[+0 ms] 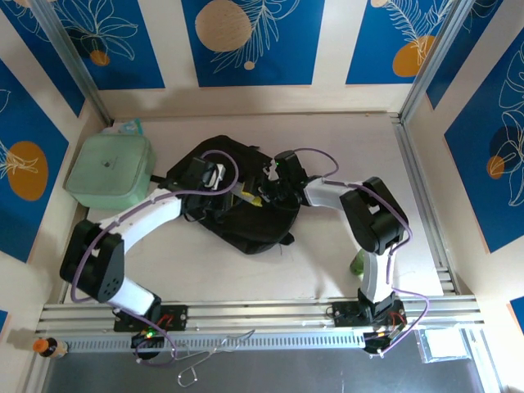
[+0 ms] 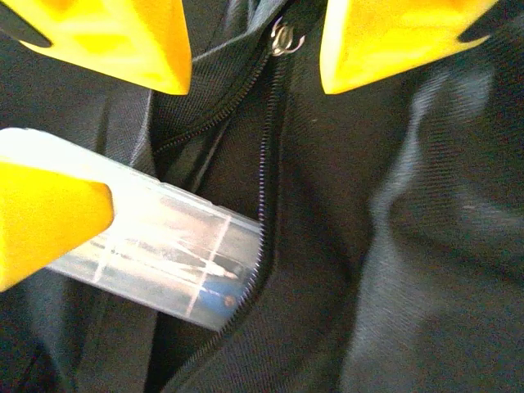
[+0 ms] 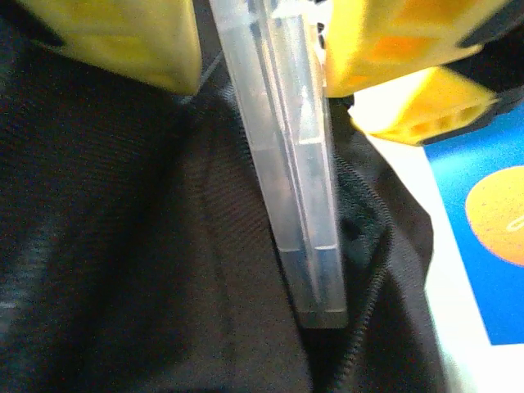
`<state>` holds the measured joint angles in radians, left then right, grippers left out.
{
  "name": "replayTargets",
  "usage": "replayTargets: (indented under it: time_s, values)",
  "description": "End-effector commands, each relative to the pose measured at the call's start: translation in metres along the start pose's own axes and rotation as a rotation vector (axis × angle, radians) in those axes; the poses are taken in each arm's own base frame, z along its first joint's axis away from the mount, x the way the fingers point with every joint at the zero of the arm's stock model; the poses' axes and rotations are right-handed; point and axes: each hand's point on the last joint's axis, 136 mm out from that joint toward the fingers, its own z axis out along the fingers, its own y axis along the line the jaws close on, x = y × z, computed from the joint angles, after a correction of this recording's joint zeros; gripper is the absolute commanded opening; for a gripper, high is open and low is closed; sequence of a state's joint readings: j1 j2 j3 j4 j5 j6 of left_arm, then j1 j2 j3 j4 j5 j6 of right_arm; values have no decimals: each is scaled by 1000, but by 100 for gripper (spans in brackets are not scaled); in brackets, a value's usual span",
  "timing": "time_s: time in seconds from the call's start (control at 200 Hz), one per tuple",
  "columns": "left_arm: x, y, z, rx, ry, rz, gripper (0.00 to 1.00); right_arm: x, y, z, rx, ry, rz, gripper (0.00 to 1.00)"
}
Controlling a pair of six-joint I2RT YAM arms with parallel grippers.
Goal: Pack the student bag
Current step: Place the loose stationery in the student bag, then move the loose stationery into the student bag.
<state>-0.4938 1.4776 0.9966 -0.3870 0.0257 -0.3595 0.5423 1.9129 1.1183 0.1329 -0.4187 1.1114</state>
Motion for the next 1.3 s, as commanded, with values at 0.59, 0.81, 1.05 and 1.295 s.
replayTargets:
  time_s: [0.59,0.81,1.05,1.295]
  values:
    - [-2,52,-65,-148,-207,-227,81,10,10,-32,86,14,-67,22]
    - [10,57,-64,-113,-199,-301,81,-5,17,2,75,52,-69,14]
    - [13,55,-53,-49,-162,-359,79,-11,15,24,83,87,-71,15]
    - [8,63,-44,-61,-150,-405,72,-15,27,37,78,108,-137,15]
